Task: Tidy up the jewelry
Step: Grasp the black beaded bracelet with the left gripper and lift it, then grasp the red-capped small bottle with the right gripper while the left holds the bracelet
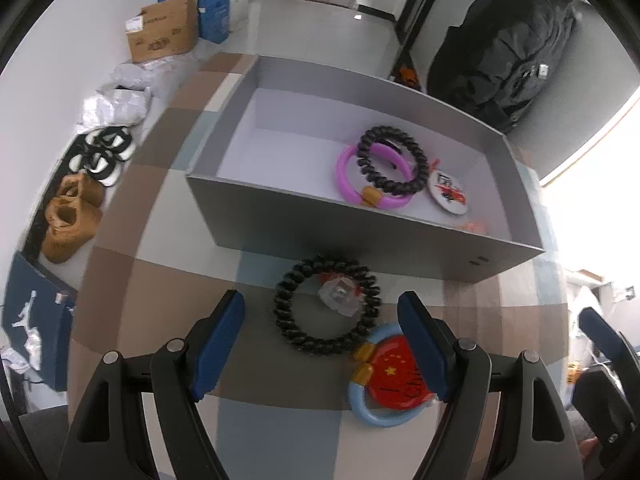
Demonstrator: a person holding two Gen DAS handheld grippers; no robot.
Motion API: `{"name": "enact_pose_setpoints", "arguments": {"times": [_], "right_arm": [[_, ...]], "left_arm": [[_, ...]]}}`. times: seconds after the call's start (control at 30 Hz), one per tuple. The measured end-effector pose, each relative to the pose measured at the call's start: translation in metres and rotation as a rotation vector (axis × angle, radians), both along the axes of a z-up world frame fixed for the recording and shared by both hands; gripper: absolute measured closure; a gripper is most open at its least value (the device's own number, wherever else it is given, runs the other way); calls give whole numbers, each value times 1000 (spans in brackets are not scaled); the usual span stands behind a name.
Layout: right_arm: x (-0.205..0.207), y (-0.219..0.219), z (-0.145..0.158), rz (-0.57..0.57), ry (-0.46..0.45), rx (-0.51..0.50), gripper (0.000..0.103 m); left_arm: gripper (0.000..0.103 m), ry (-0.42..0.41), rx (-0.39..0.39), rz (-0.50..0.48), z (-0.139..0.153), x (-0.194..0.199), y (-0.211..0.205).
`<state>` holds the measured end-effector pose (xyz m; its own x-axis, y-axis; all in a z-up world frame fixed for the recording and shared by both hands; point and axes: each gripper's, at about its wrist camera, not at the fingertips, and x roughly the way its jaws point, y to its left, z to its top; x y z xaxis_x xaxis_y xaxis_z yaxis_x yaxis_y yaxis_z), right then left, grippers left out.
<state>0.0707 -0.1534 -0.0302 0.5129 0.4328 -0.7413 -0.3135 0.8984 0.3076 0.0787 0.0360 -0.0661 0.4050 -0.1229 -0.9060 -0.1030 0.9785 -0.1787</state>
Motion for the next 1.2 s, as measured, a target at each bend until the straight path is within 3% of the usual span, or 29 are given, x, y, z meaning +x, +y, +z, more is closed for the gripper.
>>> {"name": "enact_pose_setpoints", "arguments": {"times": [0.07, 0.13, 0.23, 0.83, 1.2], "right_arm": [[-1, 0, 1, 2, -3, -2, 0], [-1, 1, 0, 6, -2, -6, 0], [-1, 2, 0, 7, -2, -12, 0], [0, 5, -1, 9, -5, -16, 0], [6, 11, -5, 11, 34, 28, 0]], "left_arm": [[31, -1, 40, -10, 0, -1, -3], [44, 6, 28, -15, 0, 0, -4], [54, 2, 10, -18, 2, 0, -4], [58, -10, -171, -18, 13, -5, 9], [58, -101, -270, 3, 46, -24, 32]]}}
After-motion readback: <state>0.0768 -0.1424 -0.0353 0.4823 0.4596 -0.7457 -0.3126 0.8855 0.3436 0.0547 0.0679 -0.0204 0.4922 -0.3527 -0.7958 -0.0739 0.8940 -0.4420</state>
